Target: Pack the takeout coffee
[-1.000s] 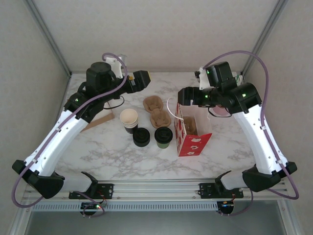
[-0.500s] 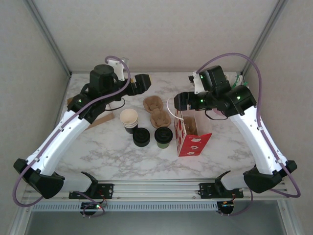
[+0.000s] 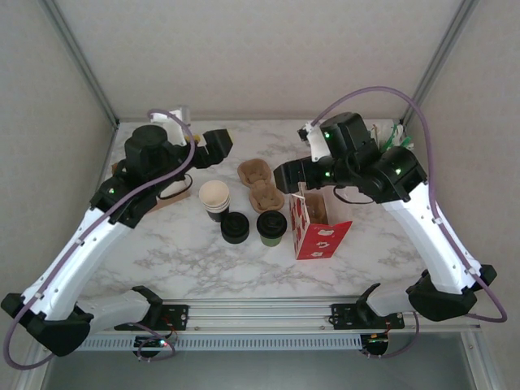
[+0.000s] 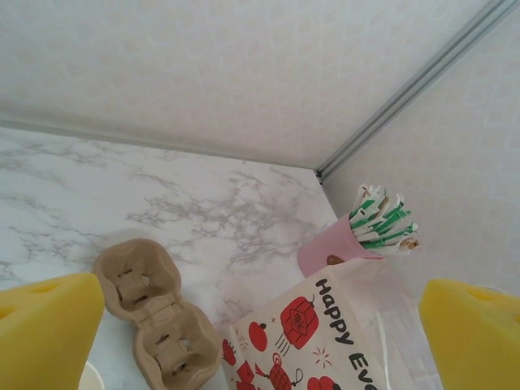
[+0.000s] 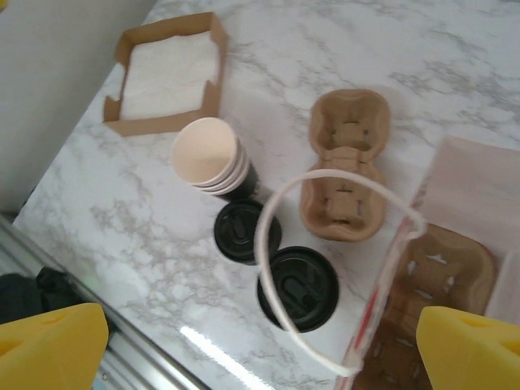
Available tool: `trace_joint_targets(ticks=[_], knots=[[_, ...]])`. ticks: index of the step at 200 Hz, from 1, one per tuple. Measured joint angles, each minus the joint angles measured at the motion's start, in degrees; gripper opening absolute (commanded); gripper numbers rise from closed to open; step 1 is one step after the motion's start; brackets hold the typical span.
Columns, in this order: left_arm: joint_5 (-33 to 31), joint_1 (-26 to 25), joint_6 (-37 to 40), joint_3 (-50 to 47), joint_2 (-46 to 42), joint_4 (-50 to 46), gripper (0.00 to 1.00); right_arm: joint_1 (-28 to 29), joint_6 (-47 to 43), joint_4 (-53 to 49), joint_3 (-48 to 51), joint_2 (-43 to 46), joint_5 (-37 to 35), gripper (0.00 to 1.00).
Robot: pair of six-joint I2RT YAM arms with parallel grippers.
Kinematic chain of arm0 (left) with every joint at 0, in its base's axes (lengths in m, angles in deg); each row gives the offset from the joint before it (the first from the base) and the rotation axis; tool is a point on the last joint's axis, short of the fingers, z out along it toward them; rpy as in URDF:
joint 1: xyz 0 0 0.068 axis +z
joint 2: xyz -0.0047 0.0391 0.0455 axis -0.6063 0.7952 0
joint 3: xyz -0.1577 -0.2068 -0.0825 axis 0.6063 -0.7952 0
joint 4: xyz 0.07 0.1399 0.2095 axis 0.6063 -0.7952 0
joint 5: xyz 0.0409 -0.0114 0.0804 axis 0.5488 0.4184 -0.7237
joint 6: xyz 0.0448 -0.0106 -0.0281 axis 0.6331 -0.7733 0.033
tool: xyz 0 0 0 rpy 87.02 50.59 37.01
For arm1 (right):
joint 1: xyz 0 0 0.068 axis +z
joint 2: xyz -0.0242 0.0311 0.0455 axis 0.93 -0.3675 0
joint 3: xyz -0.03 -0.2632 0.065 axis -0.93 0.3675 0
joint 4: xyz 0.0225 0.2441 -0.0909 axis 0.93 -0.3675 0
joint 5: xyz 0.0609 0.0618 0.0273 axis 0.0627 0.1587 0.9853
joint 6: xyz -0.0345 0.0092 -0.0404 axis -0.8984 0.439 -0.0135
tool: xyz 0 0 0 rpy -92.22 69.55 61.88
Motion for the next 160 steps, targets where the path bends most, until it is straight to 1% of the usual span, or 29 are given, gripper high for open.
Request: trace_joint_targets(ticks=[18, 41, 95, 120, 142, 160], knots=[[0.1, 1.3, -0.7, -2.0, -1.0, -0.4, 1.00, 3.6, -0.7, -0.1, -1.6, -1.2, -0.5, 0.96], [0.5, 4.3, -1.5, -5.4, -1.1, -1.3, 1.00, 9.1, -2.4, -0.2, -4.8, -4.4, -2.7, 0.96], [4.3, 10.9, -4.3, -12.3, -1.1, -2.7, 1.00, 21.0, -4.9, -2.7, -9.9, -13.8, -6.5, 0.93], [5.8, 12.5, -4.7, -13.8, -1.6, -2.7, 1.00, 23.7, -4.2, -4.7, -9.5, -18.1, -9.0, 0.89], [6.9, 13.3, -4.7, -14.6, -2.2, -2.6, 1.00, 24.0, -2.3, -5.3, -4.5, -19.2, -12.6, 0.85], [7.6, 13.6, -4.9, -14.9, -2.3, -2.4, 1.00, 24.0, 0.0, -6.4, -0.1, -19.2, -16.3, 0.76]])
